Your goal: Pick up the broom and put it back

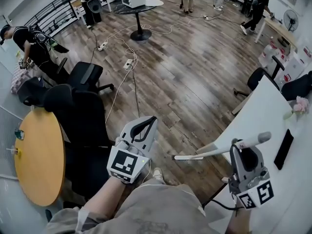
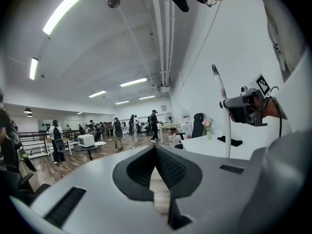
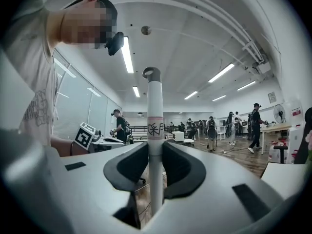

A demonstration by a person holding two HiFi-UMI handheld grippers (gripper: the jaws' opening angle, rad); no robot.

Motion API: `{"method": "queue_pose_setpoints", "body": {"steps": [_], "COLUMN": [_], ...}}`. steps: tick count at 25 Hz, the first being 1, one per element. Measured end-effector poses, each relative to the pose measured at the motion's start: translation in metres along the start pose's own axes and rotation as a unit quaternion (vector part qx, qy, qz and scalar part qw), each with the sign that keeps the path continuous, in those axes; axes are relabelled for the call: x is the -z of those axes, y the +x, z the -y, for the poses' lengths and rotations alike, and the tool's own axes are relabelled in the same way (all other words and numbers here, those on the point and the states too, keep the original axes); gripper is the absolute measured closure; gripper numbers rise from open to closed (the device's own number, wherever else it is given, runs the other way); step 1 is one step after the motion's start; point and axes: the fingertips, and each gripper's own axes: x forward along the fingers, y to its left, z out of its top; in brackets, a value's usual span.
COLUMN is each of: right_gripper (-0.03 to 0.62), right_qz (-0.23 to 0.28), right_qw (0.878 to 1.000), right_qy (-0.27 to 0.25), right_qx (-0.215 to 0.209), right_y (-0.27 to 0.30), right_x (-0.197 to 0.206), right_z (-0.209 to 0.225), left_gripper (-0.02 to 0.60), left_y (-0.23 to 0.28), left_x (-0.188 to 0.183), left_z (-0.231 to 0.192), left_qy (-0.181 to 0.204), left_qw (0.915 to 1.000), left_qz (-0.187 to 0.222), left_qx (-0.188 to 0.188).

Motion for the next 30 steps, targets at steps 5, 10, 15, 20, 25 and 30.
{"method": "queue_pose_setpoints", "body": {"steps": [5,10,15,20,25,30], "right_gripper": [0.487,0.488,0.488,0.490,0.490,0.490], "right_qz": [-0.007,-0.029,-0.059,-0.095,-0.160,-0.244], "right_qw": [0.999,0.998,0.995,0.990,0.979,0.963], "right_qy": [-0.007,-0.001,0.010,0.020,0.006,0.001], "right_qx": [-0.031,-0.059,-0.083,-0.101,-0.123,-0.114], "right_y": [0.046,0.077,0.090,0.093,0.082,0.057], "right_x": [0.002,0.015,0.037,0.077,0.136,0.213], "right_z": [-0.017,-0.020,-0.013,-0.004,0.008,0.020], "left_gripper": [0.565,0.565,0.565,0.565,0.565,0.565], "left_y": [-0.016,-0.024,-0.020,-0.012,0.000,0.004], "left_x": [0.016,0.035,0.052,0.083,0.125,0.185], "left_z": [-0.034,-0.058,-0.065,-0.063,-0.054,-0.034], "left_qy": [-0.010,-0.027,-0.038,-0.049,-0.070,-0.078], "left_qw": [0.9998,0.9983,0.9963,0.9936,0.9893,0.9841], "left_qz": [-0.008,-0.026,-0.046,-0.075,-0.108,-0.151], "left_qx": [-0.017,-0.044,-0.062,-0.069,-0.068,-0.053]}}
